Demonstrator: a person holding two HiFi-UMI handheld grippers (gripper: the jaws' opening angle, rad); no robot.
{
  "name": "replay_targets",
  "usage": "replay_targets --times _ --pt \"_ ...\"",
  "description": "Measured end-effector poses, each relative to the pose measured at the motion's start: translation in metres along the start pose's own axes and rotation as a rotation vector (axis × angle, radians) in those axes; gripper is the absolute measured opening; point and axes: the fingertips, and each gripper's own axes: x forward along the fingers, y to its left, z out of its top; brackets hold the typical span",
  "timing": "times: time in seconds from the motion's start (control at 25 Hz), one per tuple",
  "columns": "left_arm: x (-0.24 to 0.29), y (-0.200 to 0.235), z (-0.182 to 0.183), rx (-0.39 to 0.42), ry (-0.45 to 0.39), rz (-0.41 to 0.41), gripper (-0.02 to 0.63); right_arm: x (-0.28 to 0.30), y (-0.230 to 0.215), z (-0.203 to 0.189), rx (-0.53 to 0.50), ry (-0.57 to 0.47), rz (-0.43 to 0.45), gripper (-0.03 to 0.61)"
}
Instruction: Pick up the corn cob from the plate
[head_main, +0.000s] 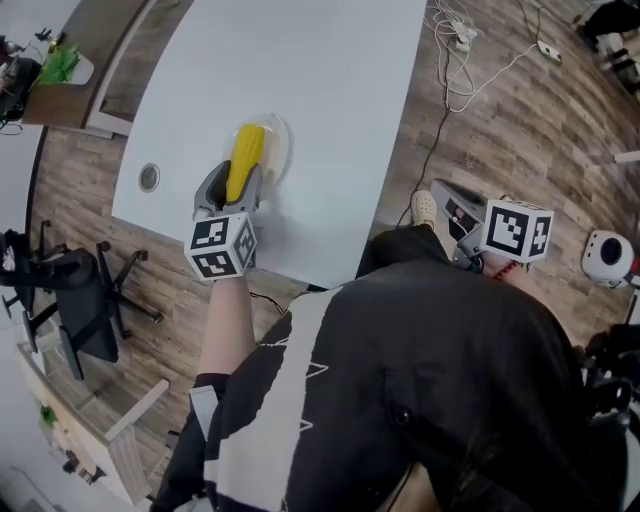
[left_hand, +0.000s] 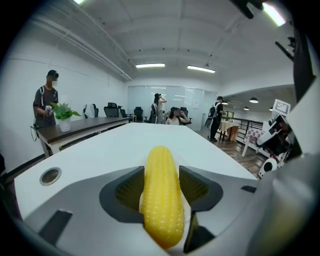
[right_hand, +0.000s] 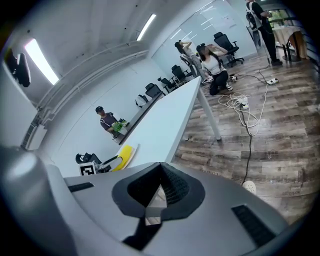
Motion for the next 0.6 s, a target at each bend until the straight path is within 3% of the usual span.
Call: replay_targets --times 0.28,0.48,0.6 --pt "-0.022 0.004 0.006 -0.14 -0.08 0.015 0.218 -0.009 -0.006 -0.007 0.081 -0.061 -0.01 0.015" --pt "-0.036 0.005 0.008 -0.221 -0.117 -0.017 0.215 -0.006 0.011 -0.016 0.075 -0.068 0.022 0.015" --pt "-0.041 0.008 0.002 -0.231 -0.114 -0.027 0.213 -0.004 0.019 -0.026 0.064 -0.07 0.021 0.015"
